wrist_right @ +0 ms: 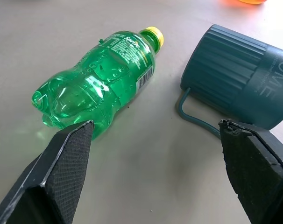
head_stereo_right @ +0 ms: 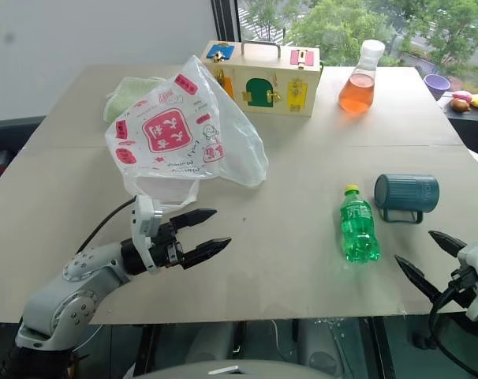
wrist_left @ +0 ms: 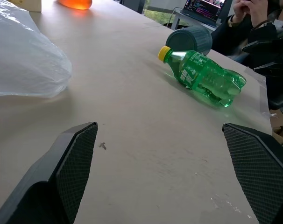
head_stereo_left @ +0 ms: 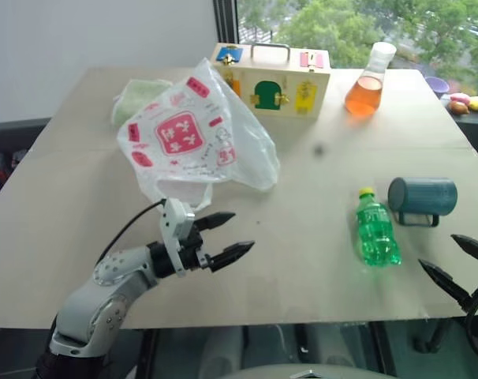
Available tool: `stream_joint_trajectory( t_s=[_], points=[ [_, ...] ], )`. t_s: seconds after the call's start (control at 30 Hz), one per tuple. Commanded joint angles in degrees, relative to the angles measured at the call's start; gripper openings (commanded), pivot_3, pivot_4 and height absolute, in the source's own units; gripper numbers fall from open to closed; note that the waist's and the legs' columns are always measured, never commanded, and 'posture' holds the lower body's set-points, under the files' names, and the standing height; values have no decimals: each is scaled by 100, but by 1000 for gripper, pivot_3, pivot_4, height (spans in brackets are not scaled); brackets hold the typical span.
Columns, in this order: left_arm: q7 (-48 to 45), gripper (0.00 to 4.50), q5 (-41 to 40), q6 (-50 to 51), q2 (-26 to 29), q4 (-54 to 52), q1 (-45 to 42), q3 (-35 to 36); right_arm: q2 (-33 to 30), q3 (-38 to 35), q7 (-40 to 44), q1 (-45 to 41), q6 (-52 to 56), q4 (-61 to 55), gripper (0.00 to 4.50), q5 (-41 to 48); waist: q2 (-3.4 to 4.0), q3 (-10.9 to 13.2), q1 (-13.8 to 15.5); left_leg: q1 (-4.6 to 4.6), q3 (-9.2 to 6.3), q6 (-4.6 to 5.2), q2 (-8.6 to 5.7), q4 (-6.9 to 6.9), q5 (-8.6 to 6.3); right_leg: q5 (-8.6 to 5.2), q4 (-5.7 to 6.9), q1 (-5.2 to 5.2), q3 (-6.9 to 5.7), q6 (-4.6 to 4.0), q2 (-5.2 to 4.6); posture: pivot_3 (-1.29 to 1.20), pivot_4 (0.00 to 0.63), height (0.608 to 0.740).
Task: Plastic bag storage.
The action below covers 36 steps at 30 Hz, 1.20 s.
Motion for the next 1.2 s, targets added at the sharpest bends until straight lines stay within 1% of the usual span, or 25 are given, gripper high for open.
stream_joint_trajectory(
  t_s=[0.03, 0.1, 0.17, 0.23, 0.3, 0.33, 0.43, 0.5, 0.6, 0.73, 0.9, 1.0, 1.2],
  points=[
    [293, 4488, 144, -205, -172, -158, -414, 134, 43, -109, -132, -260, -42, -506, 4328, 492, 1, 2, 2, 0, 0, 0, 0, 0, 0, 0, 0, 0, 0, 0, 0, 0, 150, 740],
    [858, 4488, 371, -248, -428, -57, -1089, 175, 74, 74, -457, -740, 151, -1206, 4328, 1175, 0, 4, 9, -2, -4, 0, 0, 2, 0, 1, 1, 0, -2, 1, 0, 0, 150, 740],
    [1245, 4488, 543, -105, -547, 1, -1618, 178, 8, 349, -614, -1110, 311, -1563, 4328, 1410, 1, 4, -1, -7, -14, 0, 0, 33, 1, 5, 16, 4, -5, 5, 8, 0, 150, 740],
    [1608, 4488, 865, 98, -497, -23, -1917, 122, -78, 569, -656, -1330, 419, -1760, 4328, 1454, 0, -2, -7, -4, -20, 0, 2, 49, 1, 6, 23, 12, -6, 7, 16, 0, 150, 740],
    [1735, 4488, 1016, 241, -403, -29, -2079, 78, -161, 751, -693, -1507, 507, -1886, 4328, 1524, -1, 0, -8, -2, -18, 0, 2, 49, 0, 5, 17, 19, -4, 6, 16, 0, 150, 740],
    [1812, 4488, 1320, 178, -288, 0, -2145, 3, -221, 857, -682, -1594, 542, -1941, 4328, 1528, -2, 1, -7, -9, -17, 0, 0, 49, 0, 5, 12, 18, -3, 6, 14, 0, 150, 740],
    [1885, 4488, 1957, 60, 36, 146, -2217, -119, -360, 1099, -580, -1694, 587, -2089, 4328, 1511, -5, 3, 4, -25, -16, 1, -3, 51, -1, 6, 6, 7, -1, 4, 11, 0, 150, 740],
    [2052, 4488, 2373, 23, 251, 308, -2169, -35, -446, 1261, -461, -1710, 579, -2192, 4328, 1500, -4, 4, 10, -25, -19, 1, -3, 49, -1, 6, 7, 7, -5, 3, 11, 0, 150, 740],
    [2120, 4488, 2990, -359, 587, 528, -1884, 65, -488, 1388, -342, -1640, 477, -2247, 4328, 1364, -4, 4, 1, -22, -20, 1, -2, 47, -1, 5, 7, 7, -6, 4, 12, 0, 150, 740],
    [1801, 4488, 3319, -803, 914, 965, -1429, 79, -445, 1463, -144, -1506, 251, -2248, 4328, 1206, -5, 4, -3, -21, -14, 1, -1, 47, -1, 5, 6, 6, -4, 5, 8, 0, 150, 740],
    [1629, 4488, 3614, -920, 940, 1213, -1531, -130, -306, 1499, -186, -1518, -18, -2384, 4328, 1102, -9, 6, 51, -23, -18, 1, 0, 50, -1, 5, 7, 6, -13, 6, 5, 0, 150, 740],
    [1605, 4488, 3861, -953, 940, 1420, -1624, -261, -193, 1505, -346, -1605, -59, -2506, 4328, 1219, -8, 6, 36, -22, -17, 1, 0, 50, -2, 5, 8, 6, -12, 7, 5, 0, 150, 740],
    [1563, 4488, 4228, -1175, 914, 1891, -1890, -441, -168, 1606, -557, -1735, 16, -2750, 4328, 1569, -8, 6, 17, -22, -17, 1, 0, 50, -1, 5, 9, 6, -12, 7, 6, 0, 150, 740]
  ],
)
